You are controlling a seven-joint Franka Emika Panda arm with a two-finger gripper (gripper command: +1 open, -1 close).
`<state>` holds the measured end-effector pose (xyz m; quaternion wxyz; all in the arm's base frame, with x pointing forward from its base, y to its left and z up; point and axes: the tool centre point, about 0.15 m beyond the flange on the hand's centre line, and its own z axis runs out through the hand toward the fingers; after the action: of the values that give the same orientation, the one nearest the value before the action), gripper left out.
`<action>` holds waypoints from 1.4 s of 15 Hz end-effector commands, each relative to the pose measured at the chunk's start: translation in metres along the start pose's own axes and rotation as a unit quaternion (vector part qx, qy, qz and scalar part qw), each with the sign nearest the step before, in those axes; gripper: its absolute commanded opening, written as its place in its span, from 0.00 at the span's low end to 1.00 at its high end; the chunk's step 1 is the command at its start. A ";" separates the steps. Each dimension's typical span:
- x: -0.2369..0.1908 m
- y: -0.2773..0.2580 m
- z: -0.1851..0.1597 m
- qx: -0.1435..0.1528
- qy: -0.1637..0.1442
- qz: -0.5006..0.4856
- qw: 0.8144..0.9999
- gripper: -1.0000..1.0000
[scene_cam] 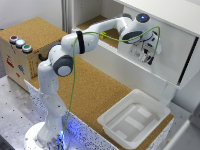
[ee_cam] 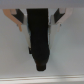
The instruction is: Move the door all the way to the left
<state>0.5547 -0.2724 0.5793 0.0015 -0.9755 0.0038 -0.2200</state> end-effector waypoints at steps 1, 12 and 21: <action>-0.007 -0.054 0.021 -0.028 -0.052 0.024 0.998 0.00; -0.010 -0.127 0.022 -0.084 -0.010 0.035 0.996 0.00; -0.011 -0.159 0.017 -0.066 0.029 0.014 0.997 0.00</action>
<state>0.5528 -0.1502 0.5798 -0.0069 -0.9764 0.0137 -0.2154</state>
